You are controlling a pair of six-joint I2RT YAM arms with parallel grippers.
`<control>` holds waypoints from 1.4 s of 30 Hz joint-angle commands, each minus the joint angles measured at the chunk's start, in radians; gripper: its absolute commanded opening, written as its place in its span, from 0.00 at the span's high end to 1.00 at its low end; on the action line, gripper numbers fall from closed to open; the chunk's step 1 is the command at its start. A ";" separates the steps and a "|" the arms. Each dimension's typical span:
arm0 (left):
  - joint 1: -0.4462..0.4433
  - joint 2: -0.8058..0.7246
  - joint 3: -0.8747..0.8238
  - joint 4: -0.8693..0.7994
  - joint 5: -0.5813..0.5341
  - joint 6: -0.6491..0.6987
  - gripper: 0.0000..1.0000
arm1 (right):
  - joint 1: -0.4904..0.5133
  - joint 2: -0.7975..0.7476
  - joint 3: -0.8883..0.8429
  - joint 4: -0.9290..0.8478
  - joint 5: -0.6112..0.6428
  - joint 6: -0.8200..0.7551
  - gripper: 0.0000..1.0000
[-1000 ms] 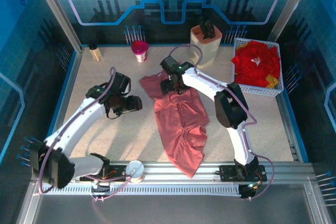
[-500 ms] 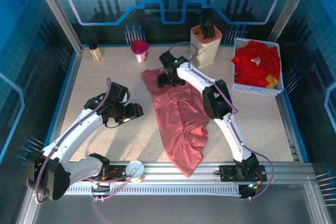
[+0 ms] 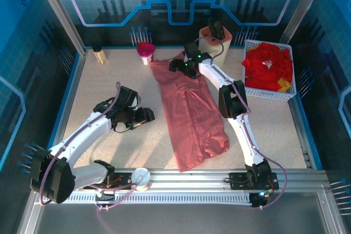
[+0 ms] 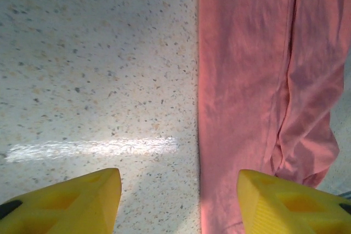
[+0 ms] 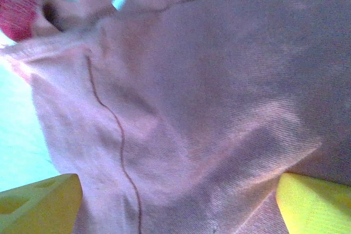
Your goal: Fold and stack the t-shirts
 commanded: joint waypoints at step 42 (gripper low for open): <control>-0.421 0.145 -0.137 0.224 0.133 -0.323 0.52 | -0.172 -1.516 -1.775 -0.141 0.075 -0.028 0.59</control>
